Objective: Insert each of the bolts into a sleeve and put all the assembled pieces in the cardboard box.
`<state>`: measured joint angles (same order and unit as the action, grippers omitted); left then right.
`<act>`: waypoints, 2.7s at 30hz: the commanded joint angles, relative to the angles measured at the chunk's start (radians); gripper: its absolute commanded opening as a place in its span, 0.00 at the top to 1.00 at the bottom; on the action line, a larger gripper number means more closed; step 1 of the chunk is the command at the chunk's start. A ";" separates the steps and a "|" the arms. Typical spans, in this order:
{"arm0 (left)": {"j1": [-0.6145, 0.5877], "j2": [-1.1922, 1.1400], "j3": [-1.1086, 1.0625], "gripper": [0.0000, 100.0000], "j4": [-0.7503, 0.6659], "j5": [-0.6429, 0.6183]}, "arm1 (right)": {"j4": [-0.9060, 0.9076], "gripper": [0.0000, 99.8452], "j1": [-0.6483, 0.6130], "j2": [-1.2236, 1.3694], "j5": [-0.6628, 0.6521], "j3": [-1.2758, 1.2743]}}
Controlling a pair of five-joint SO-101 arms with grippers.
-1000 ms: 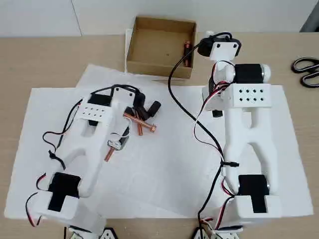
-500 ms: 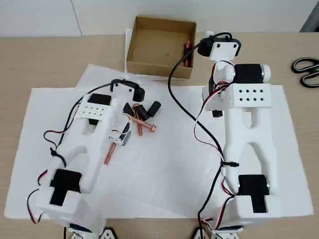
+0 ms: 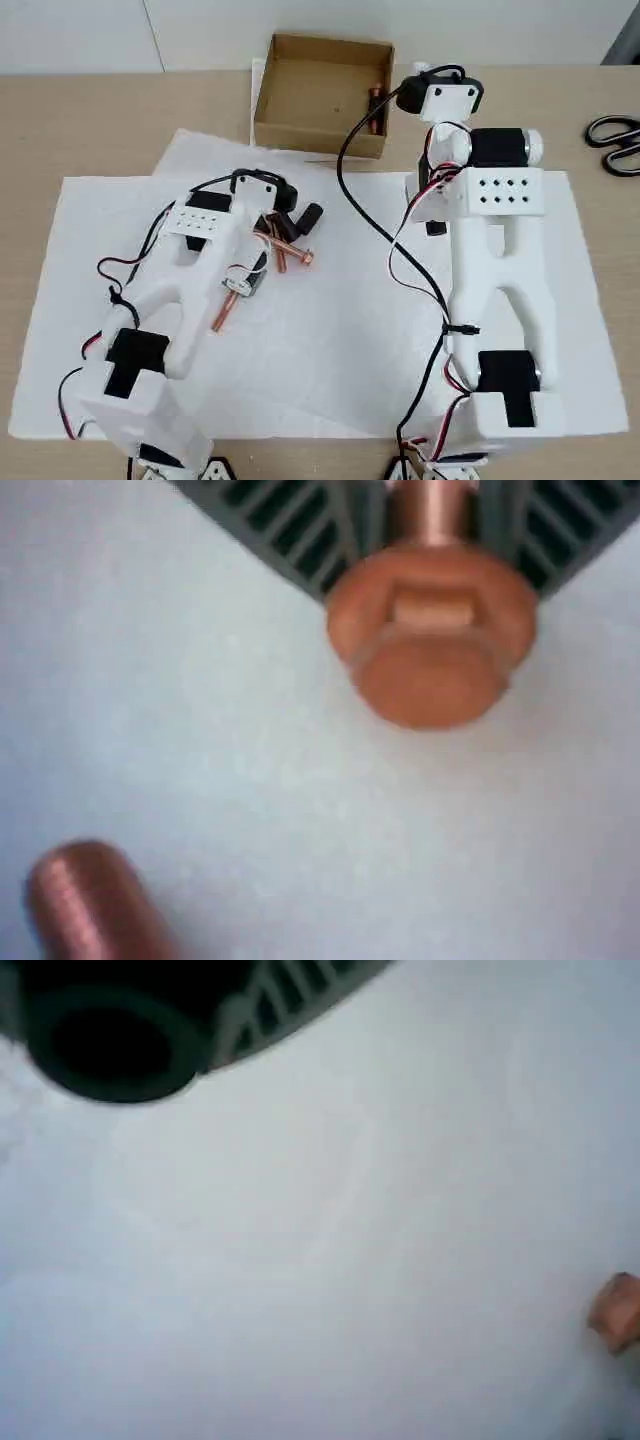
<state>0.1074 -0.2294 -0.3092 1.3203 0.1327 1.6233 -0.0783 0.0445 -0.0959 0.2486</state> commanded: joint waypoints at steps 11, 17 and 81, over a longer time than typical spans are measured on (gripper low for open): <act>0.054 -0.014 0.010 0.99 0.052 -0.161 | -0.015 1.00 0.001 -0.058 0.003 0.005; 0.098 -0.014 0.015 0.99 0.063 -0.276 | -0.013 1.00 0.001 -0.058 0.003 0.005; -0.083 0.226 0.595 0.99 0.431 -0.445 | -0.073 1.00 -0.051 -0.481 0.011 -0.029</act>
<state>0.0307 -0.0882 0.2386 1.7346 -0.3168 1.5758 -0.1043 -0.3115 -0.0959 0.2394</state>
